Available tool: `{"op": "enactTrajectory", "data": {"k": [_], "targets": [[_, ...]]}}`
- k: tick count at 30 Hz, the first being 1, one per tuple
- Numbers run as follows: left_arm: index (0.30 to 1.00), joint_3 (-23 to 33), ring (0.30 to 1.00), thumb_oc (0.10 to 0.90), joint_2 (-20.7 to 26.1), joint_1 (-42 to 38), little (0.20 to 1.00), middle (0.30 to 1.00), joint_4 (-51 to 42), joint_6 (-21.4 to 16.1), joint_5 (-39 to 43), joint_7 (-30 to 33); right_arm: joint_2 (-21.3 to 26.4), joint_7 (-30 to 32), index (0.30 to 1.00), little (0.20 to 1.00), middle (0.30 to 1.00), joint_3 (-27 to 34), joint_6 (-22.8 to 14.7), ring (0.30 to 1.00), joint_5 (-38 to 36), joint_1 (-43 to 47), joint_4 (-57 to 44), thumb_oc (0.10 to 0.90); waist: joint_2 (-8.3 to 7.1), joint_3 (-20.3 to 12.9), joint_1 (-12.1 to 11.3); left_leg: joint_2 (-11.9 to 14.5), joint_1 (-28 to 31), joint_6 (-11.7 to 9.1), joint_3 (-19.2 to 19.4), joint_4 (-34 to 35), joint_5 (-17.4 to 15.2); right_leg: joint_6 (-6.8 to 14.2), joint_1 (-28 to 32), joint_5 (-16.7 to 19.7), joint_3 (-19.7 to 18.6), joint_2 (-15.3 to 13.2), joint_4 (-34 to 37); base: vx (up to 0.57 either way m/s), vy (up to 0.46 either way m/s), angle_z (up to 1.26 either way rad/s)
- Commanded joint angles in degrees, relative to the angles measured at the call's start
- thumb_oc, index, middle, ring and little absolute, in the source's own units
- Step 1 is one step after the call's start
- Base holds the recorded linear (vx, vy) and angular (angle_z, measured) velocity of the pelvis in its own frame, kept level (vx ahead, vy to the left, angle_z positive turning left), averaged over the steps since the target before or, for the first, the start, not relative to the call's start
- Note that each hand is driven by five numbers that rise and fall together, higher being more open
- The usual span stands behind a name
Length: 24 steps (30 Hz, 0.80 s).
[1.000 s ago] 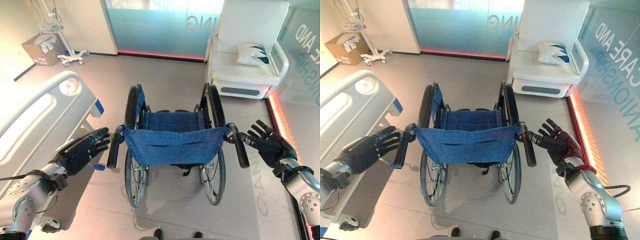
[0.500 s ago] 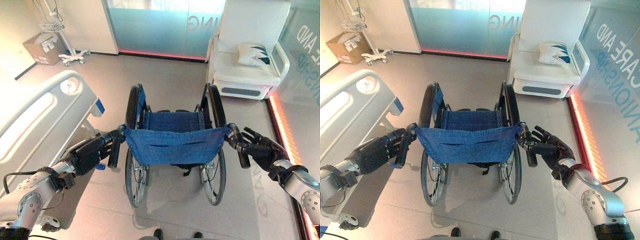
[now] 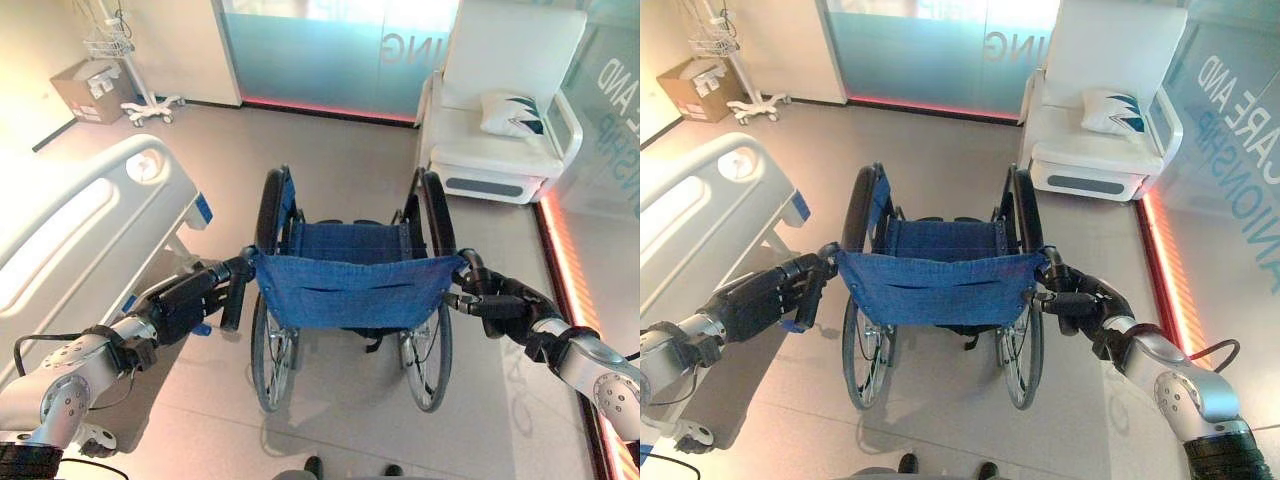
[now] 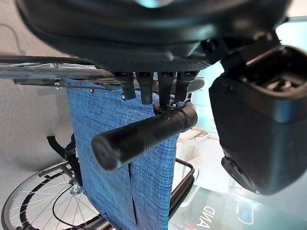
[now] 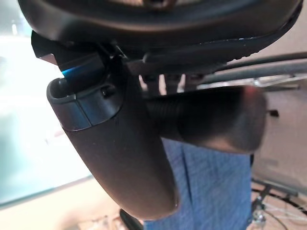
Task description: Push the wheelchair next to the bed
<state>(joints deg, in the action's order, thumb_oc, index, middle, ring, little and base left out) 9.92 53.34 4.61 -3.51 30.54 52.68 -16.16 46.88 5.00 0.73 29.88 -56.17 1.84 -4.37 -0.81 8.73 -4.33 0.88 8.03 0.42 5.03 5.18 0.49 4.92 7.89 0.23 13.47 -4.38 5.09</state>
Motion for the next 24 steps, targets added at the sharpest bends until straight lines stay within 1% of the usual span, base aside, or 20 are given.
{"op": "enactTrajectory", "data": {"k": [1,7,10,14,15,16,22,24], "targets": [[0.900,-2.2,0.900,0.800,4.6,-7.8,0.900,0.900,-2.4,-2.4,6.3,-1.7,8.9,0.8,0.900,0.900,0.900,-2.2,-1.9,0.900,0.8,8.3,0.6,0.800,1.66,-3.2,-0.2,1.4,0.0,-4.0,2.1,-0.2,-1.3,3.1,1.1,-1.5,4.0,-2.6,-2.0,0.04,0.010,0.00],[0.900,-3.2,0.900,0.800,5.4,-9.3,0.900,0.900,-1.5,-1.4,6.9,-1.7,9.9,-0.2,0.900,0.900,0.900,-3.8,-1.3,0.900,2.2,11.7,5.1,0.800,1.51,-3.3,-0.7,1.2,0.3,-4.0,1.5,-0.2,-1.4,3.0,1.6,-1.7,4.3,-2.4,-2.0,0.05,0.011,0.01],[0.900,-3.9,0.900,0.800,5.8,-10.3,0.900,0.900,-0.8,-0.9,7.6,-1.7,10.6,-1.0,0.900,0.900,0.900,-5.1,-0.3,0.900,3.7,14.5,8.6,0.800,1.38,-3.4,-1.2,1.2,0.4,-3.9,1.2,-0.2,-1.5,2.9,1.8,-2.0,4.5,-2.3,-2.2,0.06,0.009,0.00],[0.900,-3.4,0.900,0.800,6.4,-10.3,0.900,0.900,-0.2,0.3,7.9,-2.6,11.3,-2.4,0.900,0.900,0.900,-5.4,1.2,0.900,4.9,15.7,10.9,0.800,1.23,-3.6,-1.7,1.1,0.6,-3.8,0.8,-0.2,-1.6,2.8,2.1,-2.3,4.8,-2.2,-2.3,0.06,0.005,0.05],[0.900,-3.4,0.900,0.800,6.3,-10.2,0.900,0.900,-0.3,0.5,7.7,-2.7,11.4,-2.6,0.491,0.491,0.491,-5.6,1.5,0.491,5.3,15.9,11.3,0.527,1.21,-3.6,-1.8,1.0,0.6,-3.8,0.7,-0.2,-1.6,2.7,2.2,-2.4,4.9,-2.2,-2.4,0.07,0.004,0.05],[0.900,-3.4,0.900,0.800,6.5,-10.2,0.900,0.900,-0.3,0.8,7.8,-2.9,11.5,-2.8,0.300,0.300,0.300,-5.8,1.6,0.300,5.4,16.0,11.5,0.400,1.23,-3.6,-1.8,1.0,0.6,-3.7,0.6,-0.2,-1.5,2.7,2.2,-2.4,4.9,-2.1,-2.4,0.05,0.002,0.05],[0.900,-3.8,0.900,0.800,6.7,-10.1,0.900,0.900,0.2,1.4,5.9,-4.9,11.7,-4.4,0.300,0.300,0.300,-6.4,1.7,0.300,7.1,16.0,11.2,0.400,1.26,-3.6,-1.9,0.9,0.8,-3.7,0.2,-0.2,-1.6,2.5,2.5,-2.6,4.9,-1.9,-2.5,0.03,-0.004,0.04],[0.900,-3.9,0.900,0.800,7.3,-9.9,0.900,0.900,0.5,2.3,4.6,-6.0,12.0,-4.6,0.300,0.300,0.300,-6.4,1.5,0.300,6.9,15.5,10.9,0.400,1.36,-3.5,-1.8,0.9,0.8,-3.7,0.2,-0.2,-1.6,2.6,2.5,-2.6,4.9,-1.9,-2.5,0.00,0.000,0.00]]}}
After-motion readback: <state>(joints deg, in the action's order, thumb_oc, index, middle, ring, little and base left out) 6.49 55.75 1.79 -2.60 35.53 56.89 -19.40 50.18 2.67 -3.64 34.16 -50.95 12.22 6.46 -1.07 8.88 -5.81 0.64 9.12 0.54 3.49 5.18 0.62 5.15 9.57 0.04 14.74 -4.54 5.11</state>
